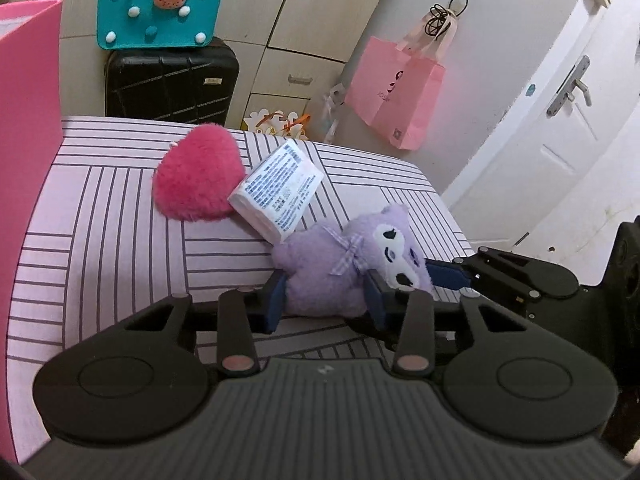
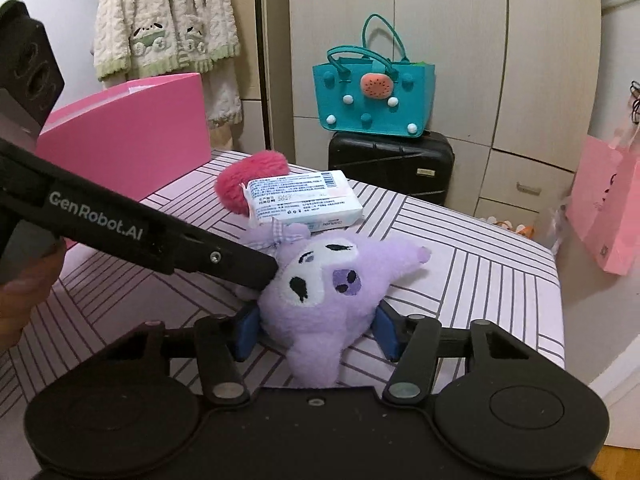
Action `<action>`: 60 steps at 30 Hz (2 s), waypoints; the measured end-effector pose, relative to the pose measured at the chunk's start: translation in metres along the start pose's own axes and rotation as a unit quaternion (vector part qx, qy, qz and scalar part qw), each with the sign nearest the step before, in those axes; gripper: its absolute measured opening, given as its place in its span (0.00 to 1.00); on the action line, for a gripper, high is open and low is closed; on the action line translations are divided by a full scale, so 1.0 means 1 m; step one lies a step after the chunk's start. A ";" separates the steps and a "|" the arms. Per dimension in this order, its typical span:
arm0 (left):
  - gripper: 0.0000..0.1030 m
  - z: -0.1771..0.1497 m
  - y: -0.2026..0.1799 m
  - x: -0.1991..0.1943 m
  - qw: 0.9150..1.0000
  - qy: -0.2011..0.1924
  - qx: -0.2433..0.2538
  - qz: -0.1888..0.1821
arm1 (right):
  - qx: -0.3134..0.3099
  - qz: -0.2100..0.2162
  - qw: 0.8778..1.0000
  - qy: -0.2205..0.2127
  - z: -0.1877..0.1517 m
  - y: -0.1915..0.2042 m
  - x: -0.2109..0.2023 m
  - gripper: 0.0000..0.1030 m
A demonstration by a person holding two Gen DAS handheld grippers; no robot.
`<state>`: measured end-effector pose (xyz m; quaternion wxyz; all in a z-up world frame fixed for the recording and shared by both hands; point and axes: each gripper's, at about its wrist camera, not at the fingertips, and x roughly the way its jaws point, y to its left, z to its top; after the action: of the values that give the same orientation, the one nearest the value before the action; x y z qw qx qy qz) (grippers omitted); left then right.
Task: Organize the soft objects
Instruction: 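Close the left tool and right tool together on the purple plush, then lift the purple plush with both tools and carry it over the box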
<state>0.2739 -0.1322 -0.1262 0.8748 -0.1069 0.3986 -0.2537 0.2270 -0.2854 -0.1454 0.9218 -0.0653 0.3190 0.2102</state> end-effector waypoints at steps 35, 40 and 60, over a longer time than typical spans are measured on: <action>0.39 -0.045 -0.040 -0.078 0.997 0.054 0.053 -0.019 | -0.019 -0.054 0.998 0.033 -0.028 0.077 -0.083 0.60; 0.39 -0.047 -0.048 -0.100 0.993 0.064 0.096 -0.015 | -0.021 -0.047 0.998 0.032 -0.024 0.092 -0.101 0.60; 0.41 -0.031 -0.031 -0.207 0.991 0.043 0.115 -0.058 | -0.047 0.047 0.998 0.009 0.031 0.138 -0.158 0.61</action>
<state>0.1248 -0.0487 -0.0016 0.8472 -0.0175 0.3975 -0.3522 0.0738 -0.2078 -0.0221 0.9040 -0.0953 0.3198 0.2672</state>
